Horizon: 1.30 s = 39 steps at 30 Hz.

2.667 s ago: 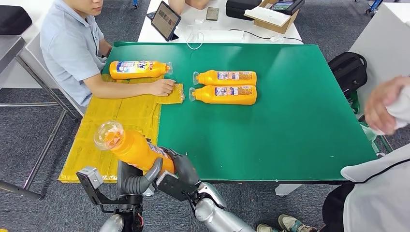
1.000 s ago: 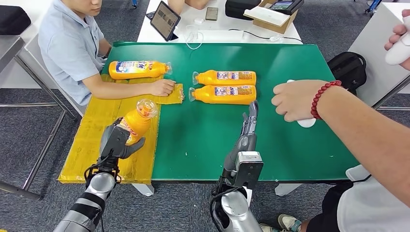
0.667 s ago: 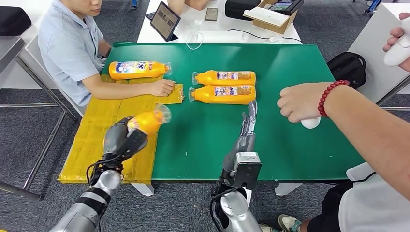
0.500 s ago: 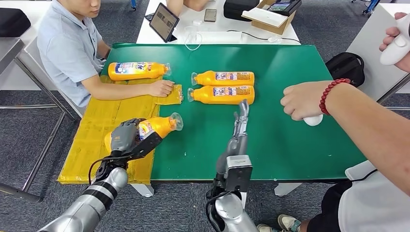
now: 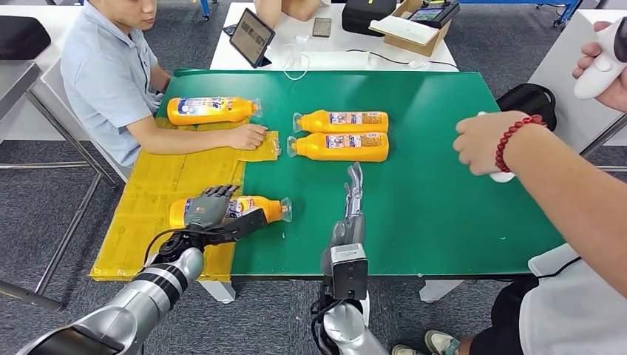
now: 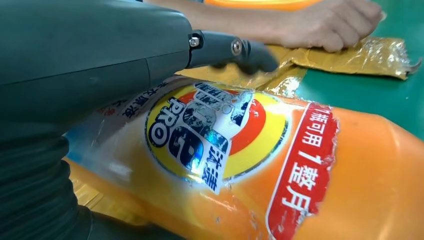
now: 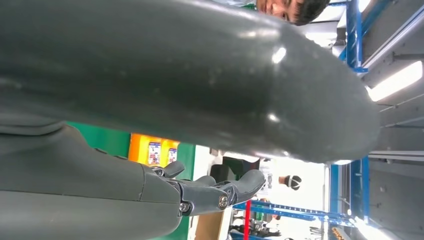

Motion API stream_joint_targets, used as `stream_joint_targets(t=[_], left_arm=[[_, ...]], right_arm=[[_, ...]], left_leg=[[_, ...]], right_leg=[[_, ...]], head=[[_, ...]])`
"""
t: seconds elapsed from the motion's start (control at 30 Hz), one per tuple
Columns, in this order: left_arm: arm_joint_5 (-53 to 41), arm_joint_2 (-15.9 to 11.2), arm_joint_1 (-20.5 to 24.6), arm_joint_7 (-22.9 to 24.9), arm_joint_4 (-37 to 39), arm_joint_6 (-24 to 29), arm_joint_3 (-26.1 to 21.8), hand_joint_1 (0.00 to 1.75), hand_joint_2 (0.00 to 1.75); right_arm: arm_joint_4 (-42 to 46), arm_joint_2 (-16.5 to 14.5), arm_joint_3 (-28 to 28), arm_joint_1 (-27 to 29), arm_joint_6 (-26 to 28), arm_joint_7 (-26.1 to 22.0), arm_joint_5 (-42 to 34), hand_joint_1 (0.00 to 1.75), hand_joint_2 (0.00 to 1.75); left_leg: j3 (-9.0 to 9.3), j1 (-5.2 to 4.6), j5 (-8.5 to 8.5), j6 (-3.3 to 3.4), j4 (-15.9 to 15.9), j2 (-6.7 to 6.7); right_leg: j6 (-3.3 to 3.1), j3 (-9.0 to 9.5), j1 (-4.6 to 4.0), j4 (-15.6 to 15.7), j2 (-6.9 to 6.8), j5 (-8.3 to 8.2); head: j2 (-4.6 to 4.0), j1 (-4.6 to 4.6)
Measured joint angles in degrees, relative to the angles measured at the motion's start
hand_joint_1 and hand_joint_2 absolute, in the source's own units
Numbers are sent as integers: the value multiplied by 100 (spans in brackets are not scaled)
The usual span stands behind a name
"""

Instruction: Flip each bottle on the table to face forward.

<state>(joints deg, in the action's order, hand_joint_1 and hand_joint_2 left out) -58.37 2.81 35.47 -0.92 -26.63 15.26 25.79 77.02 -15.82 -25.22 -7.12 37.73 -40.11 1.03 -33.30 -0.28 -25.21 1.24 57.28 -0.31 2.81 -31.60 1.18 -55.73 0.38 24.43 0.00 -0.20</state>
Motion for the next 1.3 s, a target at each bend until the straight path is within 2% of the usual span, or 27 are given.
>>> stream_joint_targets(t=[0.07,0.13,0.33,0.47,0.63,0.77,0.9,1.13,1.2,1.3], left_arm=[[88,29,45,19,53,-133,-4,0,175],[326,49,82,-182,84,-350,-36,0,175],[1586,107,9,-1485,-12,-840,-441,0,175],[2488,247,-292,-2075,-459,-985,-776,0,175],[3897,484,-943,-2431,-1578,-892,-1111,0,175],[5022,633,-1437,-2537,-2625,-589,-1217,0,175],[5702,697,-1852,-2813,-3644,35,-1213,0,175],[6000,639,-2662,-3262,-5215,634,-1117,0,175],[6092,596,-2927,-3346,-5642,683,-1092,0,175],[6274,546,-3369,-3378,-6266,754,-1092,0,175]], right_arm=[[-29,0,-1,0,3,0,1,0,0],[-51,0,0,-1,3,0,5,0,0],[-63,-2,42,1,11,0,43,0,0],[-61,-2,73,13,63,0,108,0,0],[-56,-2,158,62,194,0,305,0,0],[-27,-8,279,120,207,0,745,0,175],[16,7,341,171,210,0,1152,0,175],[88,248,500,293,214,0,1924,0,175],[-74,420,558,260,214,50,2488,0,175],[-558,695,787,149,214,379,3817,0,175]], left_leg=[[8,-1,0,0,0,-1],[19,-2,0,0,0,-1],[40,-2,0,1,0,-38],[35,-4,1,2,1,-44],[3,-7,3,5,6,-29],[-33,-6,6,7,7,-26],[-55,-4,4,6,7,-23],[-75,-4,2,7,5,-22],[-76,-5,2,7,5,-22],[-77,-5,1,8,6,-26]], right_leg=[[0,9,1,0,0,0],[0,20,1,1,0,0],[5,45,2,2,-27,12],[13,43,5,3,-34,14],[17,9,9,3,-31,8],[7,-27,7,1,-31,0],[5,-50,4,1,-31,1],[4,-67,5,3,-30,3],[5,-66,5,4,-30,3],[5,-66,6,6,-31,3]], head=[[0,0],[0,-1],[0,-2],[0,-1],[0,-1],[0,-2],[0,-2],[0,-1],[0,-1],[0,-1]])
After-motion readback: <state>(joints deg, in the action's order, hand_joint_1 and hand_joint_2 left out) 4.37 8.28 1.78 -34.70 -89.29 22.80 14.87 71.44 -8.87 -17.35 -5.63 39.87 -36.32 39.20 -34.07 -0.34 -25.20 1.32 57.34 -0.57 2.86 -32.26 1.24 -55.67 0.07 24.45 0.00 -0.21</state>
